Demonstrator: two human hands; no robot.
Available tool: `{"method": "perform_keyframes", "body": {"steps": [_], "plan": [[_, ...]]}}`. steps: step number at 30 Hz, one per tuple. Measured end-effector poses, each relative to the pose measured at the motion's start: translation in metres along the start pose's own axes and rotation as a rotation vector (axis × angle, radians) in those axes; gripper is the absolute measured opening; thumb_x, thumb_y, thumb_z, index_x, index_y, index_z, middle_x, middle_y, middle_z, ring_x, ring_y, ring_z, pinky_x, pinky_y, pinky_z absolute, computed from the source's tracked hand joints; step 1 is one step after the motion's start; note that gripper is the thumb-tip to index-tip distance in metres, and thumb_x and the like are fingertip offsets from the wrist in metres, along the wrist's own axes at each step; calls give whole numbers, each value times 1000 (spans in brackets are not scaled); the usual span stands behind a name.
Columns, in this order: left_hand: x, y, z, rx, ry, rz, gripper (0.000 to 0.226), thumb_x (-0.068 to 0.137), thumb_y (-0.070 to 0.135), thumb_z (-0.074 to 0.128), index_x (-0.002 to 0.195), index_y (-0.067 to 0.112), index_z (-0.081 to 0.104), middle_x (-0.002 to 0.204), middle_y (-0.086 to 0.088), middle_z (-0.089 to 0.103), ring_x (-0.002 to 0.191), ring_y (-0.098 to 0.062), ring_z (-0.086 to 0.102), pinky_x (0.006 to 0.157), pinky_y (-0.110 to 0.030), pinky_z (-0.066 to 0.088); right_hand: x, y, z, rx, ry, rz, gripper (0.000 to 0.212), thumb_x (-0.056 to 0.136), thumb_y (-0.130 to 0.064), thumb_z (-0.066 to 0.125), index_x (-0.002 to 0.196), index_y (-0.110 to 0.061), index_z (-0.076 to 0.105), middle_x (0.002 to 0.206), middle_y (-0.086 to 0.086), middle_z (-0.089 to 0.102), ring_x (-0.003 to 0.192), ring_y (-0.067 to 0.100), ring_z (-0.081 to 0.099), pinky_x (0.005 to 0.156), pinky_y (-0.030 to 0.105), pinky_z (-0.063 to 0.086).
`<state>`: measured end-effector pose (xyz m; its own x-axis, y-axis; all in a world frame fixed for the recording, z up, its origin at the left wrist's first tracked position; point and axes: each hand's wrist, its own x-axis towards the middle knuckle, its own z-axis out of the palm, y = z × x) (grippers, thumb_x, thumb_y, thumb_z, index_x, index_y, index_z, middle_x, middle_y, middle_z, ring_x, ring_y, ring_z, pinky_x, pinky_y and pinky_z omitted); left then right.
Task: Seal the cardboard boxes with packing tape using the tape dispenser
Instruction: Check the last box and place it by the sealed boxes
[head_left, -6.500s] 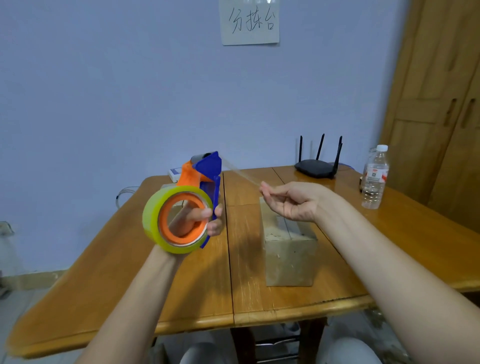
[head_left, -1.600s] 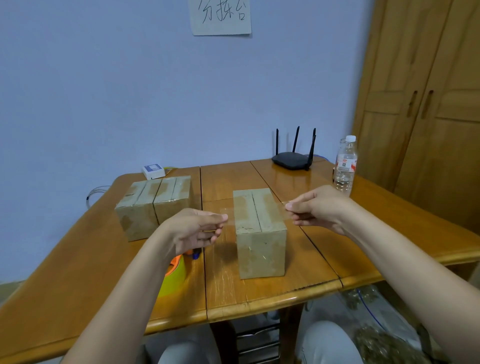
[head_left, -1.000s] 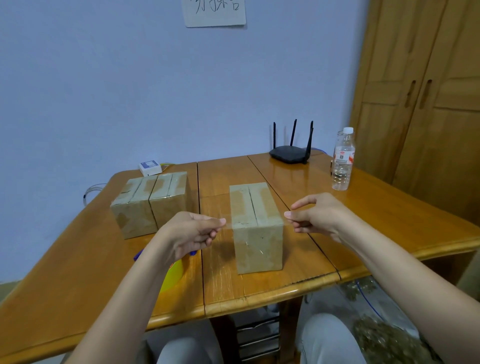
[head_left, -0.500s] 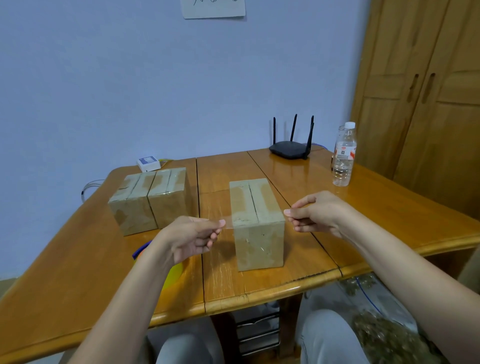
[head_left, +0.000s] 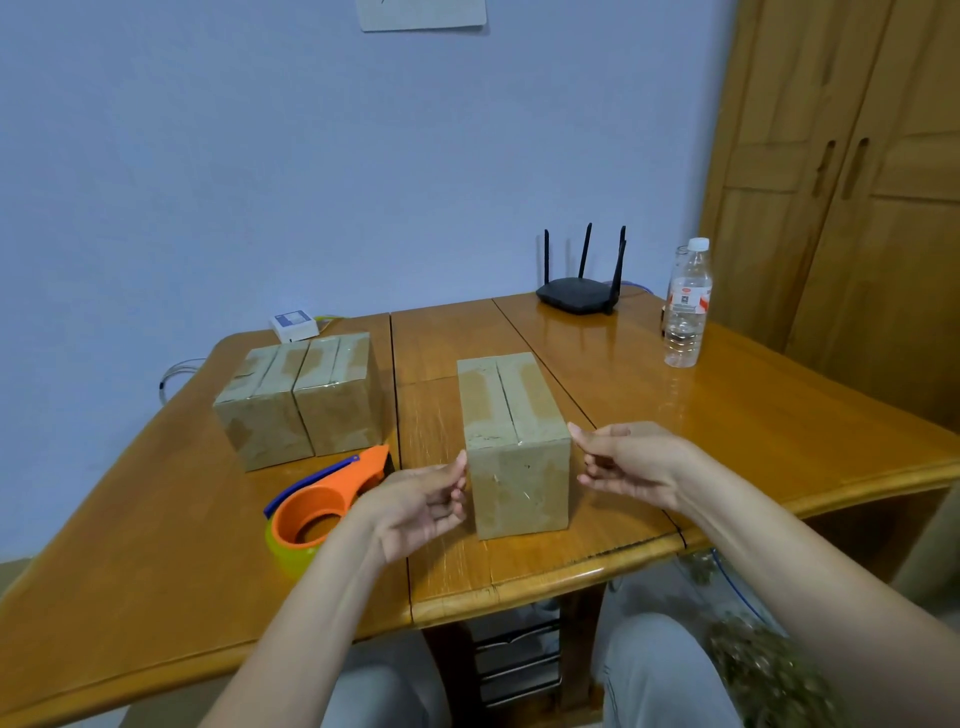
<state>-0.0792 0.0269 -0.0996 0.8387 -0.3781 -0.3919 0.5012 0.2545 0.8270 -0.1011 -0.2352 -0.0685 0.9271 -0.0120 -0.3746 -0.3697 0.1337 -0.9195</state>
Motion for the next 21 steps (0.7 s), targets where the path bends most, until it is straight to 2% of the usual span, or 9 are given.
{"method": "perform_keyframes", "body": {"steps": [3, 6, 8, 10, 11, 12, 14, 18, 21], "plan": [[2, -6, 1, -98, 0, -63, 33, 73, 19, 78, 100, 3, 66, 74, -6, 60, 68, -14, 53, 75, -29, 55, 1, 9, -1, 102, -21, 77, 38, 73, -24, 80, 99, -3, 63, 60, 0, 45, 59, 12, 43, 57, 26, 58], [-2, -5, -4, -58, 59, 0, 41, 74, 18, 78, 110, 2, 67, 84, -8, 66, 75, -16, 61, 76, -30, 58, -3, 10, 0, -59, 77, 58, 40, 74, -22, 82, 105, -4, 65, 65, 4, 57, 57, 12, 54, 61, 30, 61], [-8, 2, -7, 164, 291, 279, 38, 79, 22, 78, 114, 11, 69, 95, -5, 71, 82, -15, 66, 75, -30, 57, -5, 4, -5, -339, 298, -159, 33, 82, -27, 81, 108, -12, 67, 83, 10, 71, 65, 16, 65, 69, 31, 59], [-18, 18, -4, 574, 545, 741, 20, 84, 26, 77, 104, 24, 74, 99, 8, 74, 91, -5, 68, 82, -25, 54, -8, -10, -5, -569, 421, -541, 22, 88, -30, 76, 107, -22, 72, 102, 0, 74, 83, 11, 67, 77, 24, 54], [-22, 30, 3, 730, 515, 922, 15, 85, 28, 77, 100, 27, 76, 98, 13, 74, 93, -2, 67, 84, -22, 53, -12, -19, 1, -667, 382, -703, 20, 89, -31, 74, 109, -26, 74, 107, -10, 72, 93, 4, 65, 83, 15, 49], [-26, 41, 13, 849, 416, 1005, 14, 84, 30, 77, 98, 29, 78, 97, 16, 74, 94, -2, 66, 83, -20, 52, -15, -27, 10, -764, 308, -797, 22, 90, -32, 73, 112, -27, 75, 109, -17, 69, 99, -2, 62, 85, 5, 42], [-25, 56, 31, 1060, 230, 972, 14, 80, 32, 80, 94, 31, 80, 93, 18, 74, 91, -2, 64, 80, -20, 52, -17, -36, 31, -937, 135, -832, 26, 91, -33, 72, 115, -25, 75, 111, -20, 68, 99, -7, 60, 80, -4, 39], [-11, 52, 44, 1290, 91, 881, 14, 74, 27, 84, 87, 26, 82, 87, 14, 75, 89, 1, 64, 80, -16, 50, 0, -29, 47, -1106, -43, -848, 21, 89, -35, 74, 108, -29, 79, 109, -12, 75, 101, -1, 68, 95, 25, 54], [-8, 46, 35, 1266, 69, 944, 10, 75, 30, 84, 84, 25, 82, 90, 13, 75, 93, 2, 65, 86, -14, 49, 6, -24, 38, -1071, -71, -824, 26, 87, -39, 75, 111, -28, 77, 116, -11, 73, 117, -2, 61, 108, 27, 46]]}}
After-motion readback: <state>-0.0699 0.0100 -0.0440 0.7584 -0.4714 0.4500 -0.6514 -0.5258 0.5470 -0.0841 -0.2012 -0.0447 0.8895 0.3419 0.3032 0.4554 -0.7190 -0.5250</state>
